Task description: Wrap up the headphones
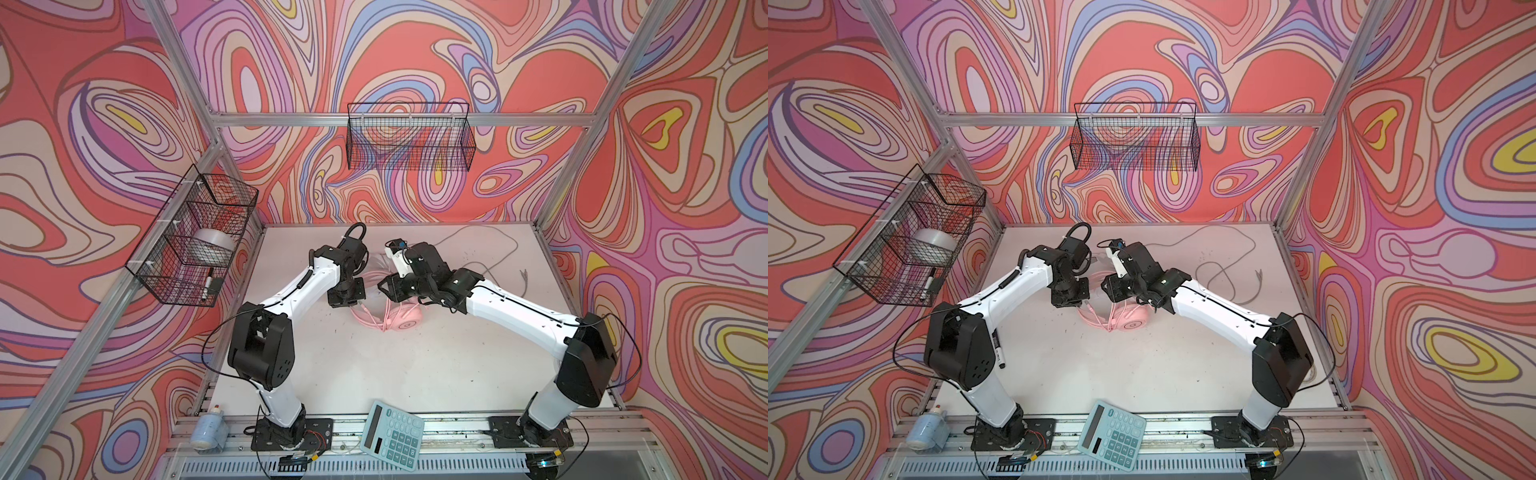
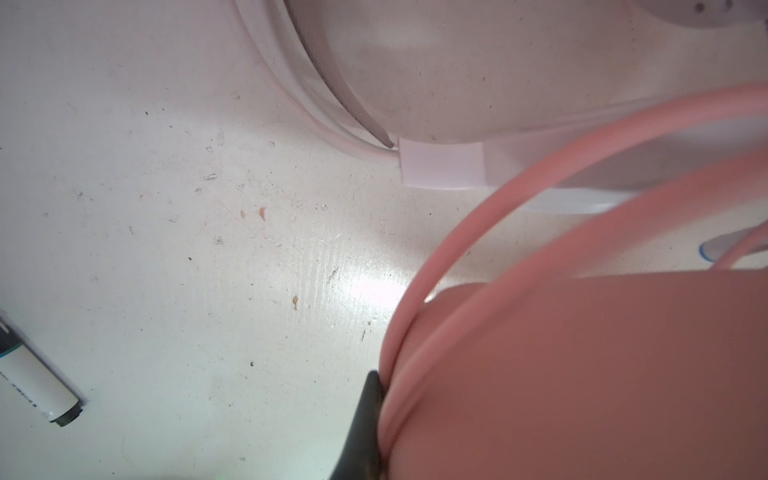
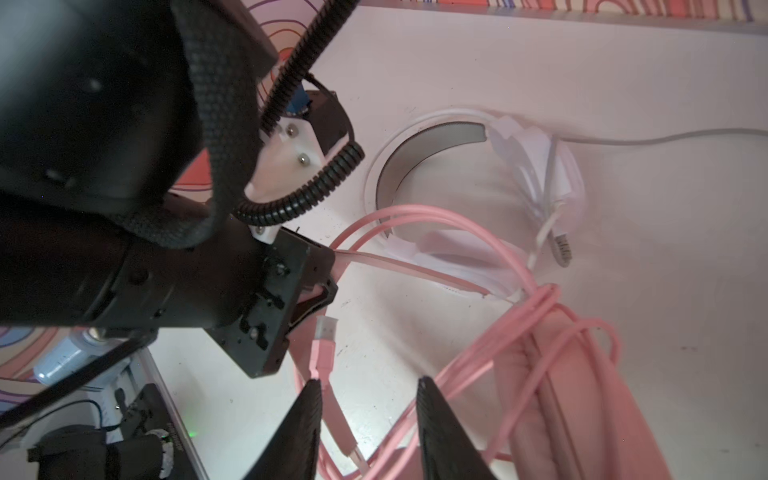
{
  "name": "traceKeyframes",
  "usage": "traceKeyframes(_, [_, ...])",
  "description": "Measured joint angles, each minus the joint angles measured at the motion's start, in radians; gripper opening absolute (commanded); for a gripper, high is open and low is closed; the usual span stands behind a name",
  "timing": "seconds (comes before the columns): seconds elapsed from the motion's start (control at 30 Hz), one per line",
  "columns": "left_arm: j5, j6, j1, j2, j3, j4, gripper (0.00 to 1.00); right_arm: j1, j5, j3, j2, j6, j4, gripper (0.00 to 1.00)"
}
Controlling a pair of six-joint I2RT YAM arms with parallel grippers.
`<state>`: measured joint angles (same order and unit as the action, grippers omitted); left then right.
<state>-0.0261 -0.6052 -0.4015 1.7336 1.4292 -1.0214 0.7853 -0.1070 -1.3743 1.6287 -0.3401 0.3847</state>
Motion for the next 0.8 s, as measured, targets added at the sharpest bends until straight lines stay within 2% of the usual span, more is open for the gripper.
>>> traceKeyframes(0.1, [-0.004,0.001,0.000,0.000,-0.011,0.001,0.00,-0.015,0.062,0.075,-0.080,0.024,-0.024,0.67])
traceKeyframes(0.2, [-0.014,0.002,0.000,0.000,-0.031,0.001,0.00,-0.045,0.117,0.140,-0.164,0.054,-0.050,0.79])
traceKeyframes(0.27, [-0.023,0.002,0.000,-0.006,-0.051,0.011,0.00,-0.082,0.145,0.182,-0.223,0.066,-0.062,0.98])
traceKeyframes(0.53, [-0.063,0.000,0.000,-0.058,-0.153,0.057,0.00,-0.225,0.211,0.257,-0.341,0.119,-0.051,0.99])
traceKeyframes(0.8, [-0.080,0.011,0.000,-0.061,-0.280,0.092,0.00,-0.268,0.238,0.279,-0.357,0.138,-0.015,0.99])
